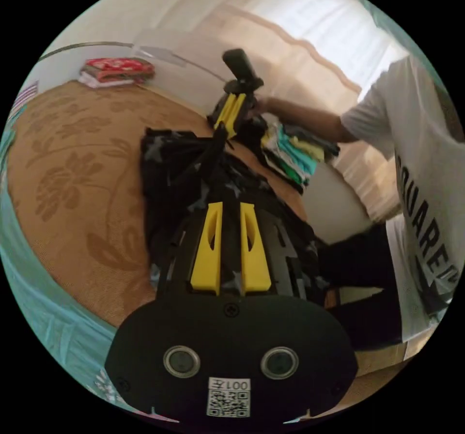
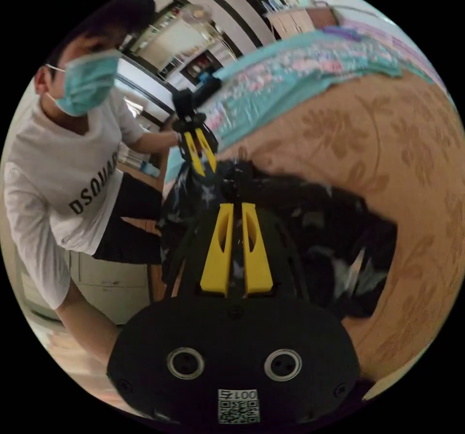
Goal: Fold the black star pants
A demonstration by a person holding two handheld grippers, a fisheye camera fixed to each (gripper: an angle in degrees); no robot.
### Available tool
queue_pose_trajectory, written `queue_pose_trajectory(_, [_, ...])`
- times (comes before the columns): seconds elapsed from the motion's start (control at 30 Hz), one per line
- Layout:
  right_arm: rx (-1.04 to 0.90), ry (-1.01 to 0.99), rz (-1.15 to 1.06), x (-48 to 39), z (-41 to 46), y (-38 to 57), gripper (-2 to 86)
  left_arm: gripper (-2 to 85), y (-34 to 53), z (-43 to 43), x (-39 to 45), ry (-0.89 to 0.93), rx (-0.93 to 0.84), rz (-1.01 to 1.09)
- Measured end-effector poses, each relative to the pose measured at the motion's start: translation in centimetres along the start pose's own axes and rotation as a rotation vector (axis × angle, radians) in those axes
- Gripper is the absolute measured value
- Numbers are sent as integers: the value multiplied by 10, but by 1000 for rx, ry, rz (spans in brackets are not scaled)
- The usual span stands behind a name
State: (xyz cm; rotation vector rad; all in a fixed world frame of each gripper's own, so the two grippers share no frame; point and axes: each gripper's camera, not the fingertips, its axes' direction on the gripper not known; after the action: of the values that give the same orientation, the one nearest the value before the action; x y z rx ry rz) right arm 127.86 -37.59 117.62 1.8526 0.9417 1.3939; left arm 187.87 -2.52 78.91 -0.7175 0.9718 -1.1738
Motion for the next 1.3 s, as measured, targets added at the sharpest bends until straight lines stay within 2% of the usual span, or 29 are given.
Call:
queue_pose_trajectory(0.1, [-196,-1,109,-2,35,24,21,28,5,34,16,61,-135,12])
queue_pose_trajectory(0.17, [-254,2,161,0,48,35,23,31,9,47,19,56,-174,-25])
queue_pose_trajectory(0.27, [-157,94,201,4,46,39,29,41,10,53,10,-47,-156,-132])
queue_pose_trajectory(0.33, [-9,157,215,8,37,35,43,51,7,53,-1,-124,-118,-200])
queue_pose_trajectory(0.43, [91,86,151,6,42,24,56,68,-2,61,-19,-164,-64,-242])
queue_pose_trajectory(0.53, [-34,139,113,0,74,16,61,85,-10,86,-35,-103,-92,-277])
queue_pose_trajectory(0.6, [-106,155,117,0,93,18,55,86,-12,105,-37,6,-119,-260])
queue_pose_trajectory(0.73, [-76,-44,48,-25,100,36,31,66,-9,110,-5,131,-140,-62])
queue_pose_trajectory(0.8, [-101,-101,31,-39,101,45,29,63,1,114,15,213,-224,-2])
queue_pose_trajectory(0.87, [-154,-63,41,-49,103,54,31,63,13,117,24,215,-286,-1])
queue_pose_trajectory(0.93, [-155,178,110,-53,98,64,41,61,23,116,27,152,-309,-36])
queue_pose_trajectory(1.0, [-63,374,203,-48,89,70,52,61,36,106,16,-25,-254,-195])
queue_pose_trajectory(1.1, [115,529,317,-38,79,74,69,72,54,94,-7,-112,-142,-439])
queue_pose_trajectory(1.2, [225,466,419,-23,81,79,83,97,75,96,-24,-3,-68,-681])
queue_pose_trajectory(1.3, [192,412,484,-14,100,84,81,102,98,99,-24,99,80,-829])
